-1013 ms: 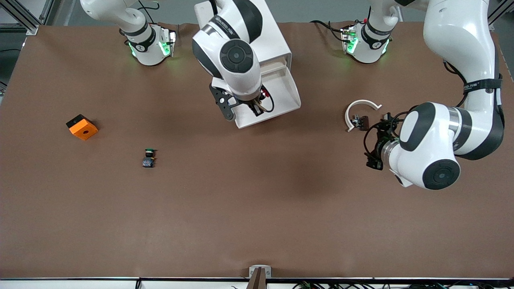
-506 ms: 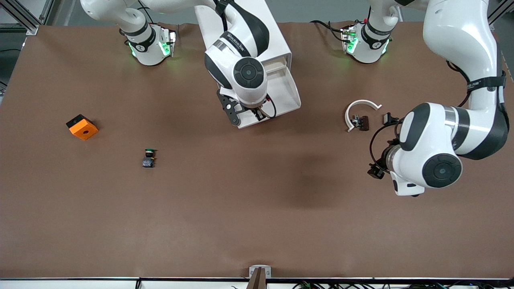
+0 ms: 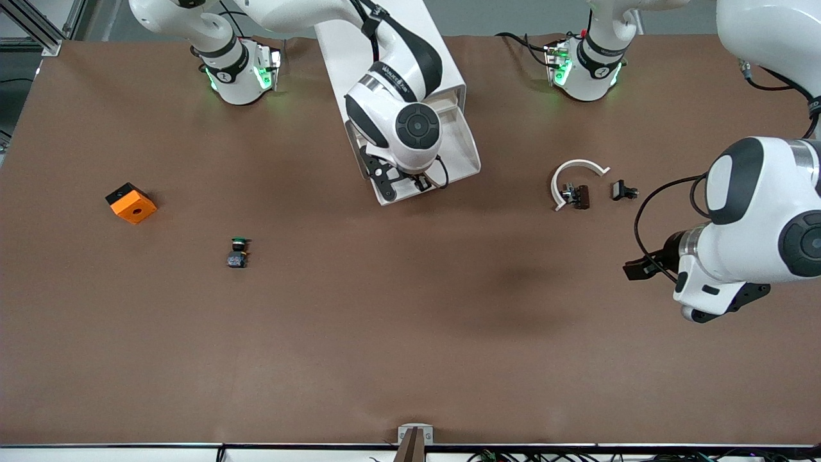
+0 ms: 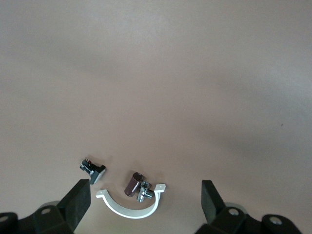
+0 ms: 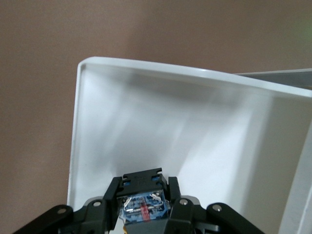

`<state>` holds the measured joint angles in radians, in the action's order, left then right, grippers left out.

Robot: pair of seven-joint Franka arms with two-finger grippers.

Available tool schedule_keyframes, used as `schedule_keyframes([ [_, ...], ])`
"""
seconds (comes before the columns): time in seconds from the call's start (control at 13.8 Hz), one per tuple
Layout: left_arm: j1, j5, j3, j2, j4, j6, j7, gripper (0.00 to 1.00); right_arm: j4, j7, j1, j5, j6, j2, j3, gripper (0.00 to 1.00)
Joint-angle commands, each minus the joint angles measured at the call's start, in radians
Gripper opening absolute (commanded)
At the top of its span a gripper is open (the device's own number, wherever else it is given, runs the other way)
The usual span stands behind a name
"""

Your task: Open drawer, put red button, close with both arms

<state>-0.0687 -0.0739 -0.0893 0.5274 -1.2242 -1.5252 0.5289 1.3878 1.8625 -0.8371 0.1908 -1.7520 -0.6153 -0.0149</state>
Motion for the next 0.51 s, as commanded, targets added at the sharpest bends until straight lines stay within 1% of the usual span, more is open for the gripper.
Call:
schedule_keyframes([
  [0.0,0.009,-0.004,-0.01,-0.07,-0.135,-0.1,-0.084,1.0,-0.006,0.012,-0.013,0.009,0.002,0.0,0.013,0.42],
  [0.07,0.006,0.015,-0.01,-0.073,-0.142,-0.121,-0.095,1.0,-0.006,0.01,-0.013,0.009,0.002,0.0,0.013,0.52],
  [0.14,0.006,0.041,-0.01,-0.07,-0.143,-0.137,-0.095,1.0,-0.006,0.009,-0.013,0.006,0.002,0.0,0.013,0.78],
  [0.22,0.001,0.045,-0.01,-0.066,-0.146,-0.154,-0.095,1.0,-0.006,0.009,-0.013,0.006,0.003,0.0,0.013,1.0],
  [0.43,-0.016,0.046,-0.01,-0.041,-0.156,-0.161,-0.095,1.0,-0.018,0.006,-0.005,0.007,0.008,0.011,0.015,1.0],
])
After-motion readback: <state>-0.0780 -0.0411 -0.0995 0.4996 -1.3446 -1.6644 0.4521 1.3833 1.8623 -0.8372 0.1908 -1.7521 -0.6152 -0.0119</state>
